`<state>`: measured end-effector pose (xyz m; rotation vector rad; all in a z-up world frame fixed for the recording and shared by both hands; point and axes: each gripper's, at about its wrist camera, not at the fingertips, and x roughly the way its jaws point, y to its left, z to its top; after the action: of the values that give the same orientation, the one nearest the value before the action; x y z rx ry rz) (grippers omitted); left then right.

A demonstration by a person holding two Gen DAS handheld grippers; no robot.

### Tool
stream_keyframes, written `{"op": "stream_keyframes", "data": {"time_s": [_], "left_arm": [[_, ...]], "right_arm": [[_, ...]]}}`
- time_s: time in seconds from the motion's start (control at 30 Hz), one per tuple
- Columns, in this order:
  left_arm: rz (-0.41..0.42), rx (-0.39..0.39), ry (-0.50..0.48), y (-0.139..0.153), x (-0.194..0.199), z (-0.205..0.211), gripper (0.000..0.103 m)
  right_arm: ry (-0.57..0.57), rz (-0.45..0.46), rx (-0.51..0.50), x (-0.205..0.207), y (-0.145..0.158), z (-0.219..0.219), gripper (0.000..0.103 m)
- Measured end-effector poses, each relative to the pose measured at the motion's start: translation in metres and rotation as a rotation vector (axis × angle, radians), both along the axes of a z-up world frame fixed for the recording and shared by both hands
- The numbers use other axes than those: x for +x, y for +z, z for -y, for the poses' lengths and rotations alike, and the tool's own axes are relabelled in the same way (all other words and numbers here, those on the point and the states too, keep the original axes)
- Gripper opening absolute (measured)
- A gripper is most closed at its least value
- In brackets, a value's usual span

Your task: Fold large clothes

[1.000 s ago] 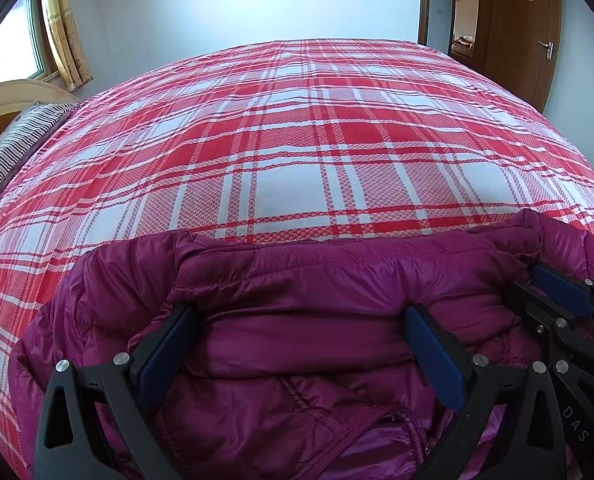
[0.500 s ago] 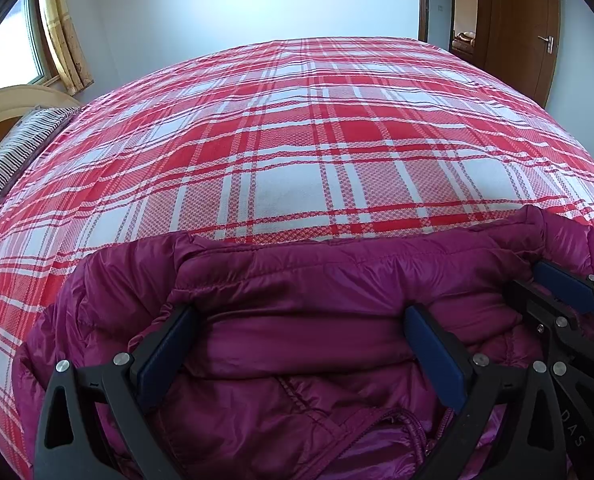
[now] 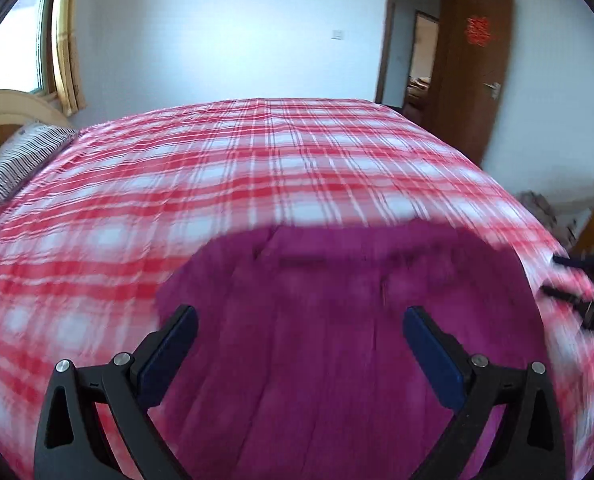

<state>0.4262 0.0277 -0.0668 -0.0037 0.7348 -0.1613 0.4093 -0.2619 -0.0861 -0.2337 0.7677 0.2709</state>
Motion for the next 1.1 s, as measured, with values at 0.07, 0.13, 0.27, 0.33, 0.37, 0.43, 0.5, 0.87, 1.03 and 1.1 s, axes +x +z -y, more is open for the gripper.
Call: {"op": "stream_keyframes", "data": {"time_s": [0.07, 0.13, 0.27, 0.33, 0.37, 0.43, 0.5, 0.87, 1.03, 1.1], "left_arm": [[-0.012, 0.013, -0.016, -0.004, -0.052, -0.018, 0.102], [-0.020, 0.012, -0.021, -0.010, -0.093, -0.032, 0.102], [-0.023, 0.037, -0.014, -0.024, -0.173, -0.056, 0.102], [-0.034, 0.032, 0.008, -0.033, -0.196, -0.062, 0.102], [-0.042, 0.016, 0.019, -0.039, -0.208, -0.066, 0.102], [-0.065, -0.005, 0.036, -0.052, -0.229, -0.071, 0.102], [-0.089, -0.022, 0.063, -0.066, -0.247, -0.074, 0.102], [-0.160, -0.010, 0.053, -0.120, -0.281, -0.071, 0.100], [-0.133, 0.077, 0.004, -0.119, -0.290, -0.059, 0.023], [-0.134, 0.026, -0.034, -0.108, -0.295, -0.062, 0.007]], "right_arm": [[0.017, -0.017, 0.003, -0.046, 0.013, 0.026, 0.075], [0.020, -0.021, 0.013, -0.094, 0.022, 0.054, 0.080], [-0.010, -0.051, 0.068, -0.173, 0.027, 0.095, 0.083], [-0.040, -0.080, 0.099, -0.203, 0.023, 0.110, 0.083], [-0.057, -0.089, 0.111, -0.222, 0.019, 0.115, 0.083], [-0.082, -0.089, 0.122, -0.246, 0.010, 0.121, 0.083], [-0.103, -0.109, 0.153, -0.269, -0.004, 0.123, 0.083], [-0.184, -0.246, 0.375, -0.311, -0.085, 0.106, 0.061], [-0.193, -0.294, 0.361, -0.307, -0.103, 0.095, 0.017], [-0.194, -0.280, 0.360, -0.310, -0.099, 0.094, 0.010]]}}
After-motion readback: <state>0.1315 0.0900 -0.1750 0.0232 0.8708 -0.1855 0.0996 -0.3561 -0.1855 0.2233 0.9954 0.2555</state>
